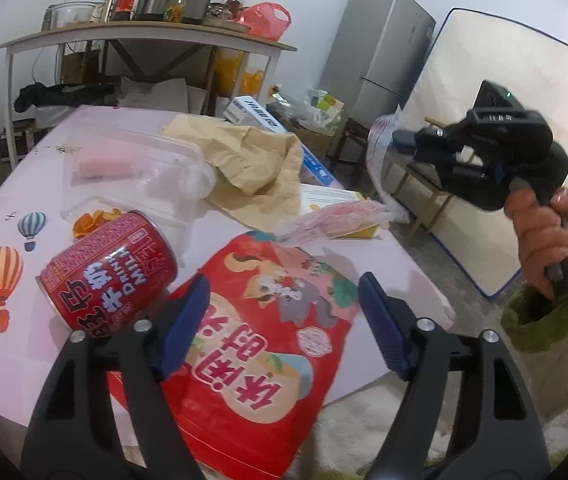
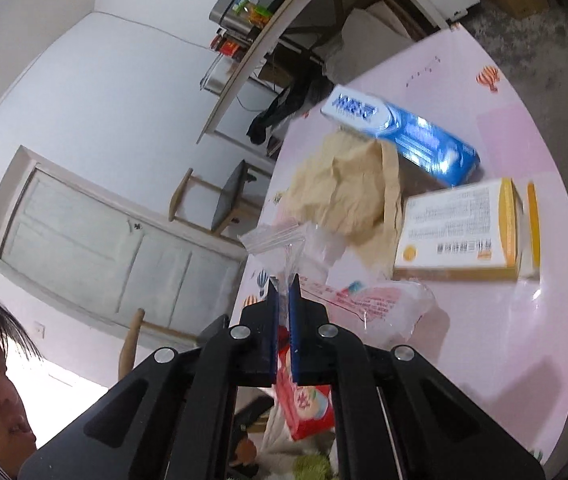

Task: Collect trash
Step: 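Grasp the small clear bag with the right tool and lift it, then grasp the large clear plastic bag with the right tool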

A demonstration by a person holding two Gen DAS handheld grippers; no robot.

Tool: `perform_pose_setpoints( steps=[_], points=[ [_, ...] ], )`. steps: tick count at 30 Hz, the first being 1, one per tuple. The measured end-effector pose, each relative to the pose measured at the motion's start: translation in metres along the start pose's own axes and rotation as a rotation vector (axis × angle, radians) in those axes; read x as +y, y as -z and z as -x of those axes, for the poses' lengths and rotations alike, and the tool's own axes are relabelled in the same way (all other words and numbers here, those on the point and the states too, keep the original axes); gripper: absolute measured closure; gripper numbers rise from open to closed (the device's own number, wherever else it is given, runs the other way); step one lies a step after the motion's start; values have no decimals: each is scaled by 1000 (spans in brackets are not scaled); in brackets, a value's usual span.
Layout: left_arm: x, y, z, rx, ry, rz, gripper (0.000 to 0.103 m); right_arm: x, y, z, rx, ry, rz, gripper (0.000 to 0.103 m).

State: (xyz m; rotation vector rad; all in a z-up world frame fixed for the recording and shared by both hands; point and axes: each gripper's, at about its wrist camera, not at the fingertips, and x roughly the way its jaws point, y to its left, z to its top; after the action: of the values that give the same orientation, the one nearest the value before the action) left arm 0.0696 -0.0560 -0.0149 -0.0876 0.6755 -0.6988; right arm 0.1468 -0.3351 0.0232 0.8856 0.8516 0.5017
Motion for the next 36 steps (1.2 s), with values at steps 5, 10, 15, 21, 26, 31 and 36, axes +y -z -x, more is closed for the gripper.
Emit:
perform_pose_setpoints(
  steps=[5, 10, 15, 21, 26, 31, 36],
  points=[
    [-13, 1, -4, 28, 32, -30, 40, -6, 13, -11, 65, 63, 14, 98],
    [-23, 3, -12, 64, 44, -50, 44, -9, 22, -33, 90, 238, 104, 92],
    [-26, 3, -16, 82, 46, -52, 46, -14, 27, -56, 132, 355, 189, 73],
    [-23, 5, -21, 98, 53, -42, 47, -4, 35, -69, 143, 501, 364, 52],
    [-21, 5, -24, 104, 62, -40, 47, -1, 36, -84, 170, 607, 480, 42],
    [-20, 5, -27, 111, 66, -39, 47, -16, 31, -97, 211, 634, 463, 41],
    [-17, 6, -29, 116, 68, -34, 47, -24, 29, -98, 226, 626, 427, 42]
  ],
)
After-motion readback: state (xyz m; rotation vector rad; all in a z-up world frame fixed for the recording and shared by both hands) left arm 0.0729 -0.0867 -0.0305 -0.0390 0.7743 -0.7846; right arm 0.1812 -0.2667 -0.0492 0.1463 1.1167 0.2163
